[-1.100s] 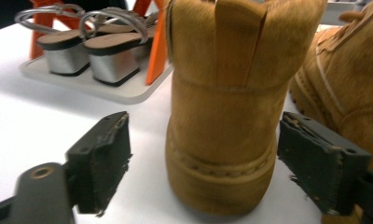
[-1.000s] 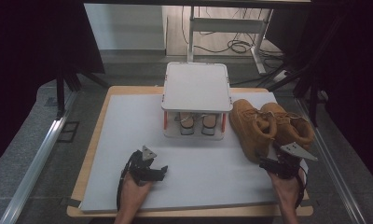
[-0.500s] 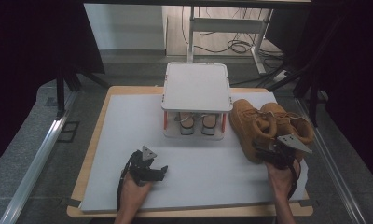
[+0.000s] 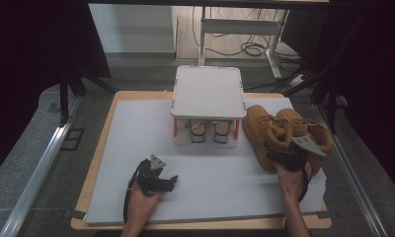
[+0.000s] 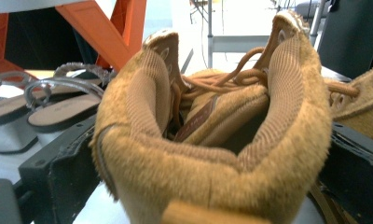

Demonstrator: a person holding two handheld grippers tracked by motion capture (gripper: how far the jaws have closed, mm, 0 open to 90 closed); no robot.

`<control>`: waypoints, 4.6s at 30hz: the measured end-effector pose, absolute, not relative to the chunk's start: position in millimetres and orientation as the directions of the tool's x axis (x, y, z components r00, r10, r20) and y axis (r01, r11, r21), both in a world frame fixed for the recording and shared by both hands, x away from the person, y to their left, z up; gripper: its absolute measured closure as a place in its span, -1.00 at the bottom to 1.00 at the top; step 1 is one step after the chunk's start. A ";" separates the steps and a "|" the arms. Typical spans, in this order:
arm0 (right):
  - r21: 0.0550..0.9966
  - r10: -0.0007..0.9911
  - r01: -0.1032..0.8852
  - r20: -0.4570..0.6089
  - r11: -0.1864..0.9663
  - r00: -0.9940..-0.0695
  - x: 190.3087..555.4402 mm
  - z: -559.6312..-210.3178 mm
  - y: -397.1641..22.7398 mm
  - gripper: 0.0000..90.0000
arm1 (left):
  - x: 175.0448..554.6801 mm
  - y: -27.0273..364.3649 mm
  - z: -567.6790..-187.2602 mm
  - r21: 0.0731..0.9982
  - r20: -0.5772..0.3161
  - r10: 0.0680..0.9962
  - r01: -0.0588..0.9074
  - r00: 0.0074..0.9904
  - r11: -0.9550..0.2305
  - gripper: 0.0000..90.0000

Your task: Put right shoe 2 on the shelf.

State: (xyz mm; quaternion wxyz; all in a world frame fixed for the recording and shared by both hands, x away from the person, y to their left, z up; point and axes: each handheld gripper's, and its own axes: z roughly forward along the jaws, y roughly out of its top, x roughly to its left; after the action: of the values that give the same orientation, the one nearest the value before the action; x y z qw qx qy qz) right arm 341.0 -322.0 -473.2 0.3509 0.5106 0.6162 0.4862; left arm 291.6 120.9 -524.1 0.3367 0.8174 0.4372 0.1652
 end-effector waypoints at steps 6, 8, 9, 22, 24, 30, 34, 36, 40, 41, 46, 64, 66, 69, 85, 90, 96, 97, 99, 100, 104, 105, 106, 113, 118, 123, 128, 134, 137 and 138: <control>0.955 0.981 0.292 0.016 0.041 -0.191 350.1 -477.3 -314.5 -1.00 | 291.6 121.0 -524.1 0.695 -0.025 0.826 0.603 0.563 -0.391 -0.69; 0.956 0.985 0.290 0.011 0.040 -0.170 351.9 -477.8 -313.4 -0.91 | 291.6 120.9 -524.1 0.695 -0.024 0.826 0.604 0.563 -0.391 -0.69; 0.957 0.986 0.287 0.012 0.036 -0.166 352.2 -477.7 -313.7 -0.86 | 291.6 121.0 -524.1 0.695 -0.024 0.826 0.604 0.563 -0.391 -0.69; 0.960 0.990 0.272 -0.030 0.067 -0.137 343.3 -477.0 -310.0 -0.04 | 291.6 121.0 -524.1 0.695 -0.024 0.826 0.603 0.564 -0.391 -0.69; 0.960 0.990 0.270 -0.044 0.080 -0.135 342.7 -476.7 -308.0 0.02 | 291.6 121.0 -524.1 0.695 -0.024 0.826 0.603 0.564 -0.391 -0.69; 0.956 0.989 0.276 -0.067 0.101 -0.131 343.1 -470.0 -301.5 0.11 | 291.6 121.0 -524.1 0.695 -0.025 0.826 0.603 0.564 -0.391 -0.69; 0.955 0.988 0.277 -0.066 0.103 -0.137 341.8 -464.4 -301.1 0.13 | 291.6 121.0 -524.1 0.695 -0.025 0.826 0.603 0.564 -0.391 -0.69; 0.955 0.988 0.279 -0.062 0.100 -0.141 341.1 -461.2 -301.2 0.14 | 291.6 121.0 -524.1 0.695 -0.025 0.825 0.603 0.564 -0.391 -0.69; 0.956 0.987 0.274 -0.065 0.102 -0.144 339.2 -454.5 -300.5 0.14 | 291.6 121.0 -524.1 0.695 -0.025 0.825 0.603 0.564 -0.391 -0.69; 0.957 0.987 0.272 -0.065 0.103 -0.145 338.9 -453.3 -300.5 0.14 | 291.6 121.0 -524.1 0.695 -0.025 0.826 0.603 0.564 -0.391 -0.69; 0.962 0.987 0.253 -0.070 0.106 -0.147 335.4 -444.3 -298.8 0.16 | 291.6 121.1 -524.1 0.695 -0.024 0.825 0.603 0.564 -0.392 -0.69; 0.983 0.992 0.172 -0.048 0.069 -0.120 331.1 -402.9 -304.3 0.16 | 291.7 120.9 -524.2 0.697 -0.025 0.826 0.602 0.563 -0.389 -0.69; 0.984 0.991 0.165 -0.052 0.071 -0.120 331.1 -398.8 -304.8 0.16 | 291.8 120.9 -524.2 0.697 -0.025 0.826 0.602 0.563 -0.389 -0.69; 0.986 0.992 0.151 -0.051 0.069 -0.119 332.0 -390.7 -305.3 0.16 | 291.8 121.0 -524.1 0.696 -0.025 0.825 0.603 0.564 -0.391 -0.69; 0.994 0.993 0.088 -0.059 0.068 -0.103 340.4 -349.5 -306.0 0.17 | 291.8 121.0 -524.1 0.697 -0.026 0.826 0.603 0.564 -0.389 -0.69; 0.995 0.992 0.069 -0.062 0.070 -0.108 341.1 -338.4 -304.7 0.17 | 291.8 121.1 -524.1 0.696 -0.026 0.825 0.603 0.564 -0.390 -0.69; 0.997 0.991 0.038 -0.064 0.069 -0.114 340.7 -324.4 -301.0 0.17 | 291.8 121.2 -524.1 0.696 -0.023 0.825 0.602 0.565 -0.392 -0.69; 0.997 0.991 0.034 -0.066 0.070 -0.117 340.4 -322.3 -300.5 0.17 | 291.8 121.2 -524.1 0.696 -0.023 0.825 0.602 0.565 -0.392 -0.69; 0.998 0.991 0.029 -0.060 0.064 -0.124 340.1 -318.4 -298.6 0.17 | 291.9 121.3 -524.1 0.696 -0.024 0.825 0.602 0.565 -0.392 -0.69; 0.997 0.990 0.026 -0.063 0.067 -0.125 340.3 -316.8 -297.4 0.17 | 291.9 121.3 -524.1 0.696 -0.024 0.825 0.602 0.565 -0.392 -0.69; 0.997 0.988 0.017 -0.069 0.072 -0.135 341.7 -312.8 -291.1 0.17 | 291.9 121.3 -524.2 0.696 -0.024 0.825 0.601 0.565 -0.392 -0.69; 0.997 0.988 0.017 -0.069 0.072 -0.139 342.3 -312.2 -289.0 0.17 | 291.9 121.3 -524.2 0.696 -0.024 0.825 0.601 0.565 -0.392 -0.69; 0.997 0.987 0.016 -0.068 0.071 -0.144 343.1 -311.8 -287.5 0.17 | 291.9 121.3 -524.2 0.697 -0.024 0.825 0.601 0.565 -0.392 -0.69; 0.998 0.984 0.013 -0.062 0.065 -0.167 348.8 -311.9 -276.0 0.16 | 291.9 121.4 -524.1 0.695 -0.024 0.824 0.602 0.566 -0.393 -0.69; 0.997 0.980 0.015 -0.067 0.071 -0.187 354.0 -311.9 -263.8 0.17 | 291.9 121.4 -524.2 0.696 -0.024 0.824 0.601 0.566 -0.393 -0.69; 0.997 0.975 0.009 -0.067 0.071 -0.212 357.9 -310.7 -249.6 0.16 | 291.9 121.3 -524.3 0.698 -0.023 0.824 0.600 0.566 -0.392 -0.69; 0.997 0.969 0.001 -0.069 0.071 -0.236 361.2 -308.7 -237.0 0.16 | 291.8 121.2 -524.4 0.699 -0.023 0.824 0.599 0.566 -0.391 -0.69; 0.997 0.961 0.000 -0.070 0.073 -0.268 366.3 -307.2 -218.8 0.16 | 291.8 121.2 -524.4 0.699 -0.023 0.824 0.598 0.567 -0.392 -0.68; 0.998 0.957 0.002 -0.066 0.069 -0.283 369.3 -307.8 -211.2 0.16 | 291.8 121.2 -524.4 0.699 -0.023 0.824 0.598 0.567 -0.392 -0.68; 0.998 0.955 0.003 -0.064 0.068 -0.289 370.3 -308.2 -208.5 0.16 | 291.8 121.2 -524.4 0.699 -0.023 0.823 0.598 0.567 -0.392 -0.68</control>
State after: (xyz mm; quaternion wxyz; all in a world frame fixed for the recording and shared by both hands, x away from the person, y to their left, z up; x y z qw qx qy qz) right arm 370.3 -208.5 -308.2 0.4348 0.4081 0.5873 0.5472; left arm 291.8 121.2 -524.4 0.3390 0.8176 0.4346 0.1663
